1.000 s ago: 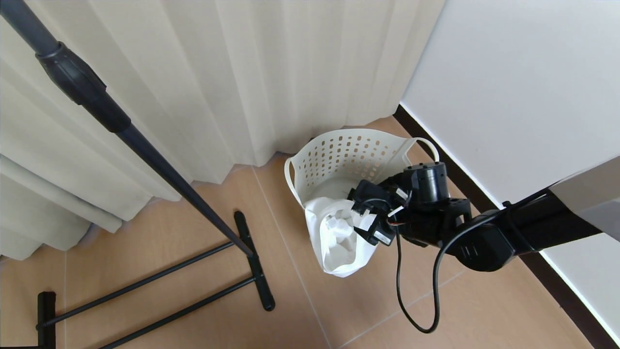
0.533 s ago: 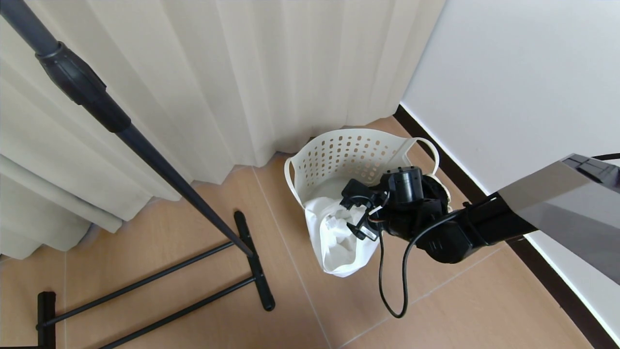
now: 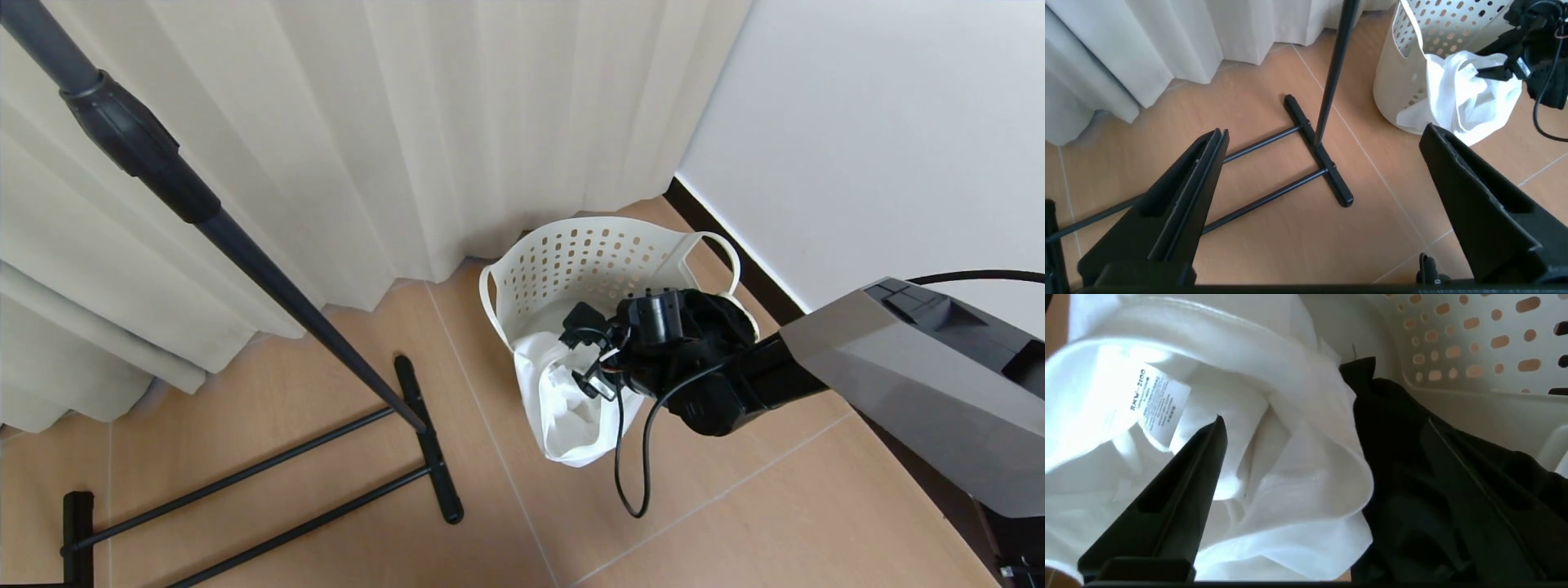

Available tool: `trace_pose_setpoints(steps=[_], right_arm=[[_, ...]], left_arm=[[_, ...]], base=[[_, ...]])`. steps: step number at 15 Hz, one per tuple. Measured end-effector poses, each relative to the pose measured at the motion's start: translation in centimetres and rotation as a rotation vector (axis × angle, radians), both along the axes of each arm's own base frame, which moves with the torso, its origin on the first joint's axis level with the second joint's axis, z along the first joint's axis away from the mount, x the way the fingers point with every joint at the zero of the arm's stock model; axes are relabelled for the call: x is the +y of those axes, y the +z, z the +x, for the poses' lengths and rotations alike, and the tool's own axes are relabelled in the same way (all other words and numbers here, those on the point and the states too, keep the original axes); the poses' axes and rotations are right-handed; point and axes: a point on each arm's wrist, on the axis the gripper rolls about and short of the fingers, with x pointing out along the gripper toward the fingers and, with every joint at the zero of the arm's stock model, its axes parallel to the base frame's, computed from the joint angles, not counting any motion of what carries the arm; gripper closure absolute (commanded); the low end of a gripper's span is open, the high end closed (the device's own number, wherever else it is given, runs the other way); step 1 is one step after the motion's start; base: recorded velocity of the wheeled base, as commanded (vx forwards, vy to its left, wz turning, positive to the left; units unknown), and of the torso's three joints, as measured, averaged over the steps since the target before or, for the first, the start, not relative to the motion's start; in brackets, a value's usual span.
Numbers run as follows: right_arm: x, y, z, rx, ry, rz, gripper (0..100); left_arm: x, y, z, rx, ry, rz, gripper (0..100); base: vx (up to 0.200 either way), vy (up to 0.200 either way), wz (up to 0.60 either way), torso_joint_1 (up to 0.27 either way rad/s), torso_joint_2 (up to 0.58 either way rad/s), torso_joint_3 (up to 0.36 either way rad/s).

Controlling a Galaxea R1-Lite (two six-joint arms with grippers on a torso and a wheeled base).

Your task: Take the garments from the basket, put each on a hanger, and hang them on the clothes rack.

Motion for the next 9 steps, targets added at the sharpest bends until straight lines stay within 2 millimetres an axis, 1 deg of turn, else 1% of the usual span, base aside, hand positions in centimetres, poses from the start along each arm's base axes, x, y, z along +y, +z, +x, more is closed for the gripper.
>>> trace_pose_setpoints(steps=[4, 5, 9], right_arm=[[0.2, -0.3, 1.2, -0.010, -0.039, 0.054, 0], [0.1, -0.3, 1.3, -0.011, -0.043, 0.055, 100], [0.3, -0.6, 1.8, -0.018, -0.058, 0.062, 100]], left_arm=[[0.0, 0.0, 0.0, 0.000, 0.000, 0.000, 0], [0.0, 0.0, 0.0, 0.000, 0.000, 0.000, 0], [0.0, 0.0, 0.0, 0.000, 0.000, 0.000, 0]], base=[[0.000, 0.000, 0.00, 0.000, 0.00, 0.000], [0.000, 0.000, 0.00, 0.000, 0.00, 0.000], [0.000, 0.000, 0.00, 0.000, 0.00, 0.000]])
